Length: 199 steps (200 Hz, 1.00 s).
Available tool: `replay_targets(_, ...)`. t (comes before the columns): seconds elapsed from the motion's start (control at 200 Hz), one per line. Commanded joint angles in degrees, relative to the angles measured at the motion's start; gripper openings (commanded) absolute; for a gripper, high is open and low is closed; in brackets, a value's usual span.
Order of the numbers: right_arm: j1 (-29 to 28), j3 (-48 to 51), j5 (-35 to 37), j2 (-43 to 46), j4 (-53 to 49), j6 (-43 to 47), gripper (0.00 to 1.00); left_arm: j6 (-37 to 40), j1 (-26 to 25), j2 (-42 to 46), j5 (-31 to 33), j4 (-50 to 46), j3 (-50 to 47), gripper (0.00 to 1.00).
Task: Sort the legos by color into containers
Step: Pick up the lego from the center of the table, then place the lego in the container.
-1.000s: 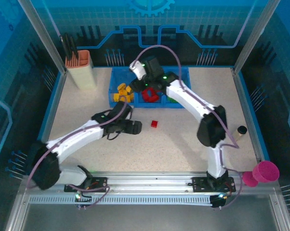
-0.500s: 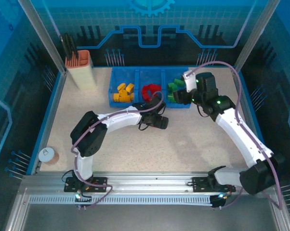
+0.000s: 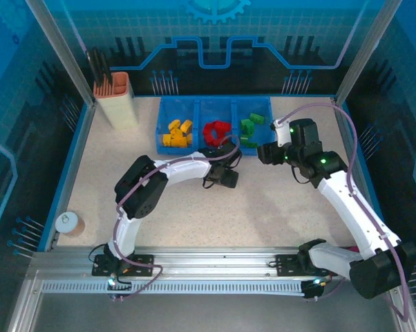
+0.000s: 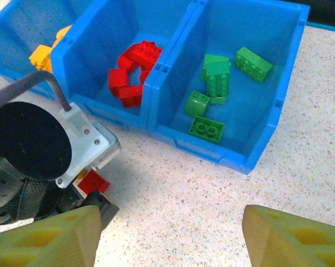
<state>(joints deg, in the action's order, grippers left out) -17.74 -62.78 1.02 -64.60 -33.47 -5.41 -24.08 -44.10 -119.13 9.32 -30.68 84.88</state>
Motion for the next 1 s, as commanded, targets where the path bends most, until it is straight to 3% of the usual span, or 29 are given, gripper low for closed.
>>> replay_targets(0.0,1.2,1.0,-0.6,1.6,-2.1,-1.0,0.70,-0.6,-0.1,-2.3,1.2,-1.6,2.6,0.69)
replay_targets(0.235,1.7,1.5,0.6,2.6,-3.6,-1.5,0.71,0.1,0.0,-2.7,1.3,-3.6,2.3,0.40)
replay_targets(0.335,2.3,0.2,0.5,2.5,-4.3,-1.2,0.72,-0.7,0.1,-1.4,0.6,-3.5,1.2,0.33)
replay_targets(0.52,2.7,-3.4,0.4,2.4,-5.8,-0.2,0.73,1.6,1.5,3.5,2.0,-4.9,4.9,0.30)
replay_targets(0.721,3.0,-0.3,-0.3,3.0,-6.5,-2.1,0.73,4.9,7.1,7.1,2.5,-5.4,12.5,0.30)
replay_targets(0.991,3.2,4.3,-0.3,4.5,-5.7,-3.8,0.74,5.2,13.3,-2.3,0.3,0.3,24.0,0.29)
